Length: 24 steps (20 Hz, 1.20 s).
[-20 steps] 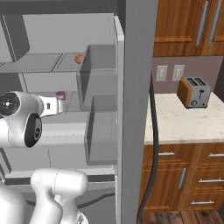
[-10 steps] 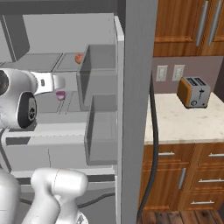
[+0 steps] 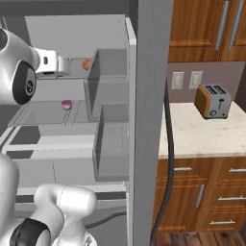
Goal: Pick the peach and orange from the fridge and place them on the plate next to the blender to make a fruit smoothie.
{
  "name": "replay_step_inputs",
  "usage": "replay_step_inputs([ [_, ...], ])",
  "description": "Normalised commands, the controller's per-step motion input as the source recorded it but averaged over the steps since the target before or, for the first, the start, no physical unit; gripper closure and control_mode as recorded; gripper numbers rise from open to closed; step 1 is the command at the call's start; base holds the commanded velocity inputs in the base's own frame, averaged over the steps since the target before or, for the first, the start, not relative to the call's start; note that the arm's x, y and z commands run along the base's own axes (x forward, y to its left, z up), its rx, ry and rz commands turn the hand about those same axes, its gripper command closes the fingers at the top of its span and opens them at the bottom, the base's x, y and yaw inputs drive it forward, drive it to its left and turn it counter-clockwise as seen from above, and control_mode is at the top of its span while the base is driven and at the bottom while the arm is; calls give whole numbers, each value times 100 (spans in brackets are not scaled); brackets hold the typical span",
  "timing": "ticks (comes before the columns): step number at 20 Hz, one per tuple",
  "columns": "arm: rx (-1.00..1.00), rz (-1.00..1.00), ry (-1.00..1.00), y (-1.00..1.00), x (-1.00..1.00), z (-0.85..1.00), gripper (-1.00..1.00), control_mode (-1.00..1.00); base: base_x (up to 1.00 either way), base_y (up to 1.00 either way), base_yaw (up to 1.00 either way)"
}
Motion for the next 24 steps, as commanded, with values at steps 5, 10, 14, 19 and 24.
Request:
replay_step_inputs([
  [5, 4, -4, 0, 0, 67, -8, -100, -100, 0, 0, 0],
  [10, 2, -9, 0, 0, 98, -6, -100, -100, 0, 0, 0],
  [14, 0, -7, 5, 0, 99, -15, -100, -100, 0, 0, 0],
  [19, 1, -2, 10, 2, 75, -31, -100, -100, 0, 0, 0],
  [24, 4, 0, 10, 13, 76, -25, -100, -100, 0, 0, 0],
])
